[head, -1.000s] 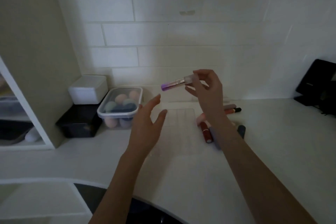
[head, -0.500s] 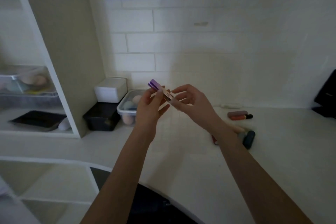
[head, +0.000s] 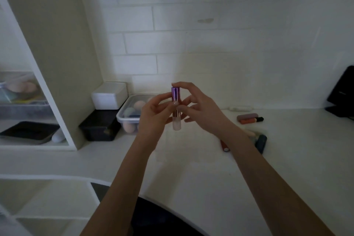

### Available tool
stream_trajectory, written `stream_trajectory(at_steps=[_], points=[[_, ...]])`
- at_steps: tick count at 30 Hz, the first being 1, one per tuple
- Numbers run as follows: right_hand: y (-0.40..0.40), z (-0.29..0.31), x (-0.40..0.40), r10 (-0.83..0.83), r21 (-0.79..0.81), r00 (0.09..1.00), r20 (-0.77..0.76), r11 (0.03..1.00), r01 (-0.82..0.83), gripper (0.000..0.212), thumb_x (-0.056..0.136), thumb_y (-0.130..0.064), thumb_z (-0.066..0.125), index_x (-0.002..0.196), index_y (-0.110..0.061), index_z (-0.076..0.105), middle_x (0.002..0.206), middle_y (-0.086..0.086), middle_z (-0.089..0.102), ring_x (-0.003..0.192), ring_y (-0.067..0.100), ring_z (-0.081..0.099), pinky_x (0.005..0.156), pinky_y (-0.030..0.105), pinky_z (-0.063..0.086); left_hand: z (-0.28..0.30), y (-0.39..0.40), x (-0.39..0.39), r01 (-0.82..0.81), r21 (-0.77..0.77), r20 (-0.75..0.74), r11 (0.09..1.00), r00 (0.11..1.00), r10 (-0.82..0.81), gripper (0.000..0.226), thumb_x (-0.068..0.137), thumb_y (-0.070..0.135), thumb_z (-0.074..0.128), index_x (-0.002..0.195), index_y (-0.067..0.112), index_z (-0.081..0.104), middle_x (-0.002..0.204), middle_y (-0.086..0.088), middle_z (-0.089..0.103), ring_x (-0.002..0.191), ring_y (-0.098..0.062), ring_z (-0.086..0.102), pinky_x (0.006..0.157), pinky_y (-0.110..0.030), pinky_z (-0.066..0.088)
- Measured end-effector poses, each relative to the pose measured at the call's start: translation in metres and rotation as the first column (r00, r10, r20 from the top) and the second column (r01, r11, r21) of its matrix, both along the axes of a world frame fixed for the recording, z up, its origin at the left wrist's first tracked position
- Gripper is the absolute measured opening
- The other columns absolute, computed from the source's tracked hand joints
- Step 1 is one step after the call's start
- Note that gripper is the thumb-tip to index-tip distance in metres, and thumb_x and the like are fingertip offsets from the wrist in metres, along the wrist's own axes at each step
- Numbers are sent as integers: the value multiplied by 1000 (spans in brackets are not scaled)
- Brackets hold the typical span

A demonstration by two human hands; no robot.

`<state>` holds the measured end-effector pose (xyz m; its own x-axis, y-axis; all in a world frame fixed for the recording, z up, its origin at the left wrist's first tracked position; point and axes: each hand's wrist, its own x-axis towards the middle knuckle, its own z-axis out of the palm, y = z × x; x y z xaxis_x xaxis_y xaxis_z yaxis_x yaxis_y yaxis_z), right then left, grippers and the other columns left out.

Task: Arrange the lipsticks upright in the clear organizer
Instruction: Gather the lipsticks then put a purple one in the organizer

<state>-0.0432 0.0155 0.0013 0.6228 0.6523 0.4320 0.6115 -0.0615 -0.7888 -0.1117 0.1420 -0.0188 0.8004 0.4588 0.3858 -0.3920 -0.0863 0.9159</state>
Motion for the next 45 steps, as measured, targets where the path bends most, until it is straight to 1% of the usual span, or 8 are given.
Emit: stream_trajectory(at_steps=[7, 13, 19, 25, 33, 39, 42, 45], points=[[19, -10, -6, -32, 189, 995, -97, 981, 50, 34, 87, -8, 64, 107, -32, 50, 101, 6, 65, 86, 21, 70, 76, 45, 61, -8, 9, 2, -48, 12, 26, 999, 999, 48, 17, 90, 9, 57, 99, 18, 69, 85, 6, 73, 83, -12, 67, 75, -23, 54], [39, -8, -1, -133, 322, 980, -146, 931, 174, 38, 85, 3, 60, 103, -28, 47, 99, 9, 65, 88, 24, 69, 79, 41, 60, -14, 27, -1, -148, -15, 51, 989, 988, 149, 24, 96, 7, 46, 115, 11, 60, 108, -3, 66, 100, -6, 62, 81, -14, 49], [54, -19, 1, -208, 278, 976, -62, 936, 217, 36, 82, 3, 65, 98, -22, 47, 97, -1, 64, 86, 10, 67, 78, 16, 55, -48, 27, 2, -347, 213, 56, 914, 938, 343, 31, 93, -1, 46, 118, 10, 61, 113, 1, 64, 104, -2, 57, 88, -7, 41], [57, -27, 9, -127, 116, 991, 38, 986, 122, 31, 84, 7, 59, 102, -16, 53, 95, 4, 66, 84, 20, 70, 77, 20, 54, -57, 20, 7, -346, 236, 90, 908, 938, 334, 33, 90, -2, 51, 115, 18, 61, 101, 15, 63, 94, 15, 55, 76, -2, 39], [49, -39, 19, -75, 10, 997, 16, 997, 75, 32, 93, -6, 54, 120, -23, 50, 97, -5, 72, 94, -4, 66, 83, 3, 44, -55, 17, 17, -356, 291, 121, 888, 934, 335, 34, 90, 7, 58, 121, 21, 57, 108, 20, 60, 103, 5, 56, 86, -7, 40], [37, -37, 37, -70, -24, 998, 1, 997, 70, 52, 96, -2, 40, 131, -40, 45, 119, 2, 67, 105, 7, 66, 98, 24, 48, -57, 21, 27, -267, 245, 24, 932, 963, 270, 27, 92, 9, 54, 116, 22, 56, 104, 13, 62, 97, 8, 57, 79, -4, 40], [16, -33, 55, -159, 42, 987, -28, 986, 160, 50, 95, 7, 33, 126, -28, 51, 108, 5, 65, 98, 16, 67, 94, 25, 50, -60, 16, 29, -235, 341, -15, 910, 967, 255, 37, 92, 3, 50, 128, 12, 49, 116, 2, 58, 100, -3, 54, 83, -1, 36], [-17, -29, 80, -366, 103, 927, -78, 922, 373, 47, 90, 16, 29, 109, -14, 59, 97, 14, 66, 87, 20, 64, 90, 34, 55, -61, 13, 32, -197, 315, -52, 929, 973, 224, 39, 89, -5, 49, 127, 0, 45, 119, -17, 55, 108, -26, 50, 91, -23, 36]])
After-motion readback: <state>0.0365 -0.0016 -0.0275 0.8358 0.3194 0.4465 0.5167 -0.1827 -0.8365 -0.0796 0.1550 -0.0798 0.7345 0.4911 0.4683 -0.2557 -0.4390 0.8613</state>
